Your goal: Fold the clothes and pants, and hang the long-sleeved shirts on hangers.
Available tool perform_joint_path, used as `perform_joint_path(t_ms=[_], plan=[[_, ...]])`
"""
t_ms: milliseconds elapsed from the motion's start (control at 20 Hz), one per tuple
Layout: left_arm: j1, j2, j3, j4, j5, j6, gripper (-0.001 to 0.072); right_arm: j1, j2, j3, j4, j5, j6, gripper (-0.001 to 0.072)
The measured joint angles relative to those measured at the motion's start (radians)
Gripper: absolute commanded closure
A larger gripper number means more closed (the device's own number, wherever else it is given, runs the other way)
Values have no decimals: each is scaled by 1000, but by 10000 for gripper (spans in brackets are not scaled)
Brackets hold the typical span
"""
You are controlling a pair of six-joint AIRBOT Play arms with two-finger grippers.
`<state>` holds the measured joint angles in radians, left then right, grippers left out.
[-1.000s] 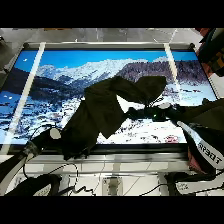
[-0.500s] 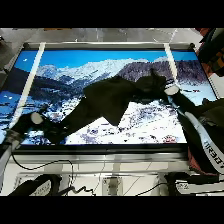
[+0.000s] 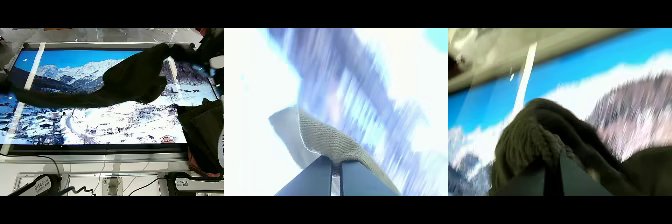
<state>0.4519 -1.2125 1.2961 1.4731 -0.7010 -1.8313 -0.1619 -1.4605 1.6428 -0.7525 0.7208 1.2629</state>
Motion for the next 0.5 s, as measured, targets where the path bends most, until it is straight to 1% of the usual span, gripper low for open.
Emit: perform_joint_path(t_ms=[150, 250, 350, 400, 500], plan=[[18, -32, 190, 18, 3, 11, 690, -62, 25, 136, -162, 47, 86, 680], [26, -46, 254, 56, -57, 32, 689, -107, 46, 187, -280, 141, 132, 681], [31, -69, 278, 85, -156, 94, 690, -146, 61, 201, -384, 298, 159, 682], [34, -85, 274, 95, -211, 137, 691, -160, 73, 180, -423, 367, 171, 681], [39, -115, 227, 113, -310, 208, 691, -176, 109, 87, -476, 459, 189, 681]])
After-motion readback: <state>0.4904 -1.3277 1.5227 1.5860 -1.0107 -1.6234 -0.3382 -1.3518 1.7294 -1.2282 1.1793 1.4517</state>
